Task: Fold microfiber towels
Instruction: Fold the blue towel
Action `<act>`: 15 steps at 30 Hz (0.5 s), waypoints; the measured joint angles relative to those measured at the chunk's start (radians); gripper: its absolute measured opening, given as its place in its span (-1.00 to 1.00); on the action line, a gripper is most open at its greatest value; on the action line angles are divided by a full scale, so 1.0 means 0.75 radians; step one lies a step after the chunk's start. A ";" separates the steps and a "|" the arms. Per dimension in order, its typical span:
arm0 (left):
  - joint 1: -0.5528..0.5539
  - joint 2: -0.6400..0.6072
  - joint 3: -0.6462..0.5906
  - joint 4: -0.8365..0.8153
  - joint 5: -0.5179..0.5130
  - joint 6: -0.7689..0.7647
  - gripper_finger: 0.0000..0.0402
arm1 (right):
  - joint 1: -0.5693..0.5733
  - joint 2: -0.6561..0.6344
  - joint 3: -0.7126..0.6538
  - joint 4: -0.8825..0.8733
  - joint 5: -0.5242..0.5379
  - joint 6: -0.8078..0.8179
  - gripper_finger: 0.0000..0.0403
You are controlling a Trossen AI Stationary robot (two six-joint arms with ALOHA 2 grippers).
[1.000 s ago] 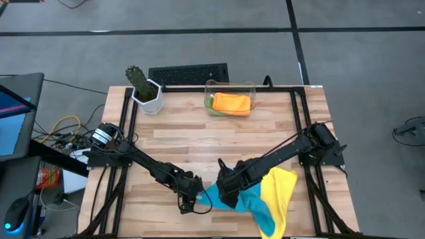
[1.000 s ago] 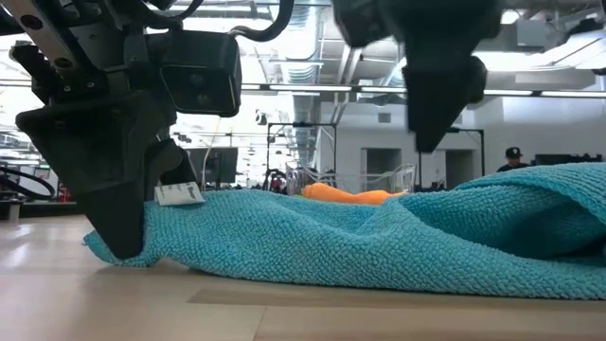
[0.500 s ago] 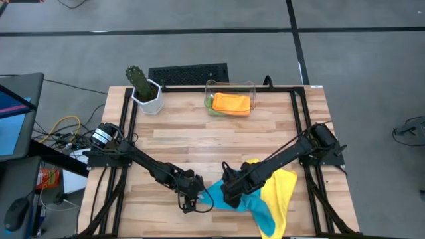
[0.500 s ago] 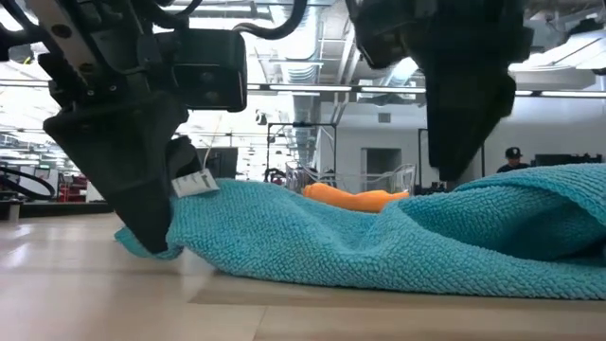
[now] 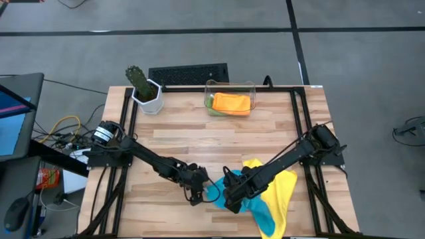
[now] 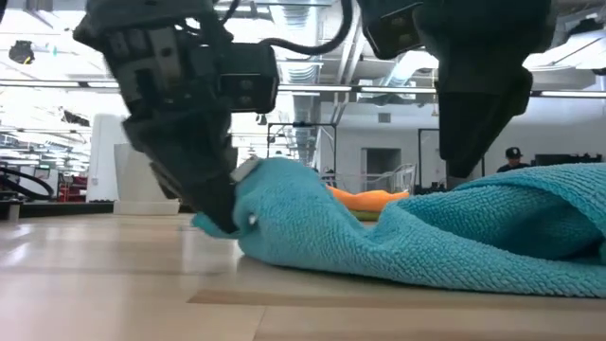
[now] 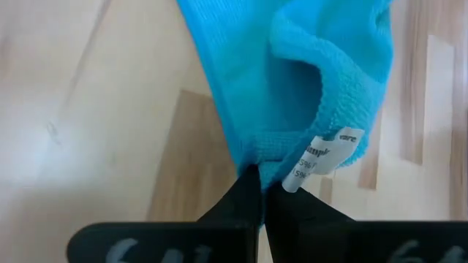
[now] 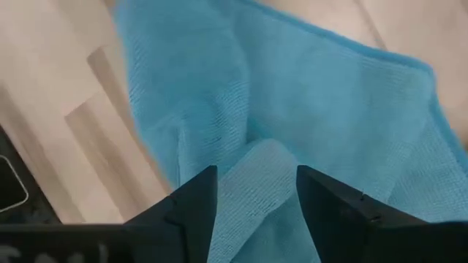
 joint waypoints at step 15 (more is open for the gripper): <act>0.088 0.000 0.001 0.169 0.014 -0.028 -1.00 | 0.013 0.041 0.002 0.022 0.046 0.011 -0.05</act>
